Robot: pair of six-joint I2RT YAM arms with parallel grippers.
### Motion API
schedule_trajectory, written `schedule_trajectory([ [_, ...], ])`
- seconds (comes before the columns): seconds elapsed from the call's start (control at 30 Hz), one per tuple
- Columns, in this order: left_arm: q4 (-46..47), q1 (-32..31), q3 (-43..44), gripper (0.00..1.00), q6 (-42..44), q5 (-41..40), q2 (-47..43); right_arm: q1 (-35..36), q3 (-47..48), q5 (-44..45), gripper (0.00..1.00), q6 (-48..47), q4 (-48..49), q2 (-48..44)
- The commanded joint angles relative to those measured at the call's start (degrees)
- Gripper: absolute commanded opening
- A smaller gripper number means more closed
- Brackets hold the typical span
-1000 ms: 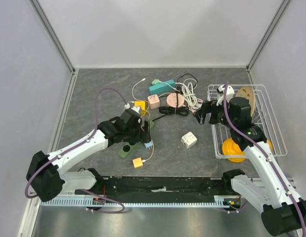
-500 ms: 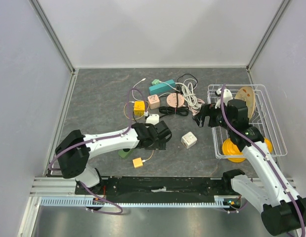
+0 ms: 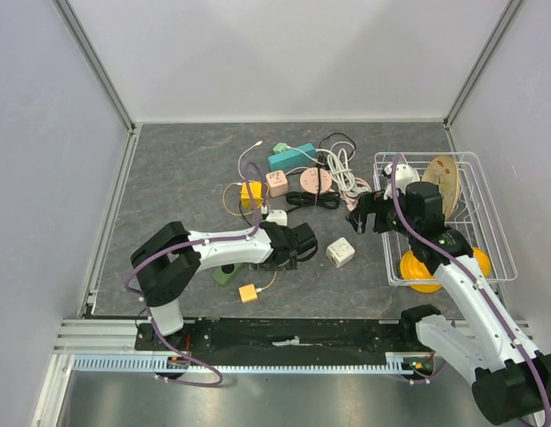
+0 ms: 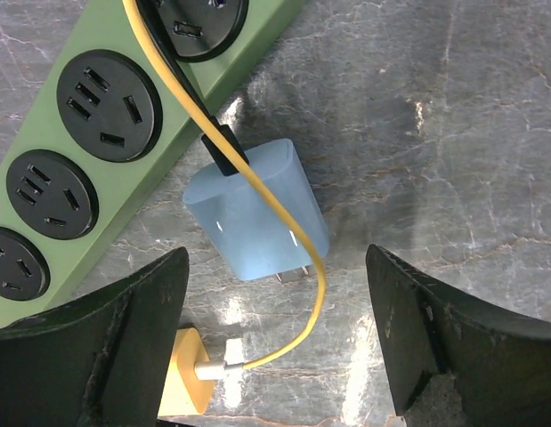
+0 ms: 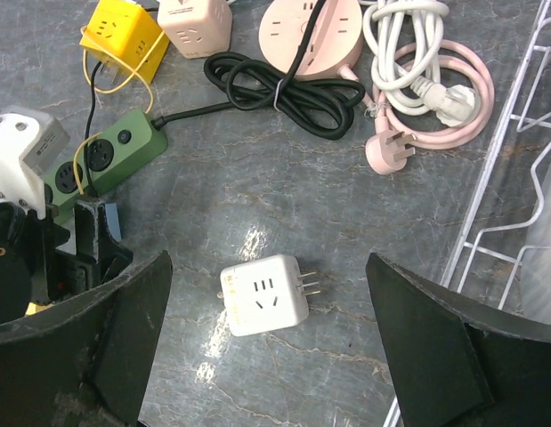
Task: Insert the plug
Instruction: Adjust the plug at the center of the board.
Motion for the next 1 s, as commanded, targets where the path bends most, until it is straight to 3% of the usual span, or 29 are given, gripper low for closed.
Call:
schedule_trajectory([
  [0.0, -0.6, -0.1, 2.2, 0.86, -6.3, -6.3, 1.7, 1.4, -0.3, 1.2, 0.98, -1.1, 1.6, -0.3],
  [0.5, 1.2, -0.1, 1.5, 0.69, -6.8, -7.7, 4.3, 2.4, -0.7, -0.2, 0.98, -1.5, 2.0, 0.8],
  [0.7, 0.3, -0.1, 0.7, 0.51, -6.0, -7.7, 1.6, 2.4, -1.3, -0.4, 0.98, -1.6, 2.0, 0.8],
  [0.73, -1.2, 0.0, 1.0, 0.43, -5.9, -7.5, 0.8, 2.3, -1.3, -0.4, 0.98, -1.6, 1.9, 0.8],
  [0.83, -4.7, 0.0, 2.9, 0.34, -4.8, -7.3, -2.4, 2.4, -1.1, -0.4, 0.98, -1.7, 1.7, 1.2],
  [0.97, -15.5, 0.1, 6.5, 0.3, -1.6, -10.0, -6.8, 2.4, -0.3, -0.4, 0.98, -1.9, 1.0, 2.0],
])
